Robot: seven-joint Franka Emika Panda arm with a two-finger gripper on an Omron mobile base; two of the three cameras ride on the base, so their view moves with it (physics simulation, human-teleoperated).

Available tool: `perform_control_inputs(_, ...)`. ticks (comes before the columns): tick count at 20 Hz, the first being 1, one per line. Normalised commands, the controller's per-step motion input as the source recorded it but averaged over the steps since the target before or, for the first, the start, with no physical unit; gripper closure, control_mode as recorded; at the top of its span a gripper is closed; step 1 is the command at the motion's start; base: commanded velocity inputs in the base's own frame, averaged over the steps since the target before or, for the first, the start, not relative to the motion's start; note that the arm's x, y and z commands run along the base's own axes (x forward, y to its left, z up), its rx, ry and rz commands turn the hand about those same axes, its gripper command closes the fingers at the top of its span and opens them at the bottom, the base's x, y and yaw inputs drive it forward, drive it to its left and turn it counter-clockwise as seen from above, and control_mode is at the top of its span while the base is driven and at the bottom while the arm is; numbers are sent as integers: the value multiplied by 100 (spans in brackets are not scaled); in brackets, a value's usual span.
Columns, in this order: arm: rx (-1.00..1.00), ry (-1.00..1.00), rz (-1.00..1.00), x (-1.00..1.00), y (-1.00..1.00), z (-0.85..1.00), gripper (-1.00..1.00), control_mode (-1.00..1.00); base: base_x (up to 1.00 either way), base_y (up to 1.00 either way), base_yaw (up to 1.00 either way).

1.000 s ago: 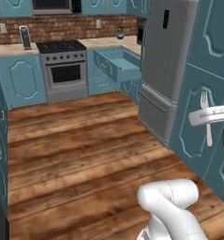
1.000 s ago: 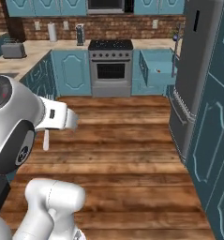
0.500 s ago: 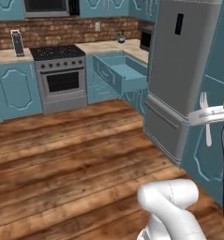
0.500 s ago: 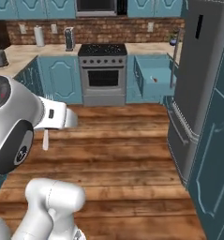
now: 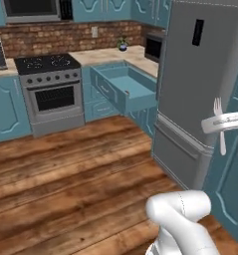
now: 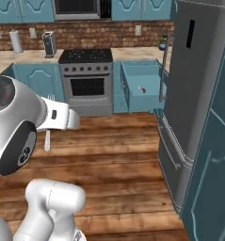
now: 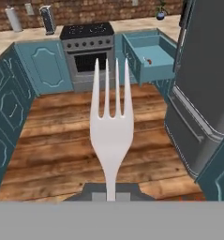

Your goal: Pick up the metallic utensils from the counter and place them in the open drawer. Make sure not to pick up any wooden utensils.

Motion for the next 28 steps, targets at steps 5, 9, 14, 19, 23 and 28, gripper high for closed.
perform_control_inputs(5, 0, 0, 0, 0, 0, 0, 100, 100, 100, 0, -16)
perform_control_inputs(9, 0, 0, 0, 0, 0, 0, 100, 100, 100, 0, -21)
perform_control_inputs(14, 0, 0, 0, 0, 0, 0, 100, 100, 100, 0, -22)
perform_control_inputs(19, 0, 0, 0, 0, 0, 0, 100, 100, 100, 0, -22)
perform_control_inputs(23, 0, 0, 0, 0, 0, 0, 100, 100, 100, 7, -23)
perform_control_inputs(28, 0, 0, 0, 0, 0, 0, 100, 100, 100, 17, -22)
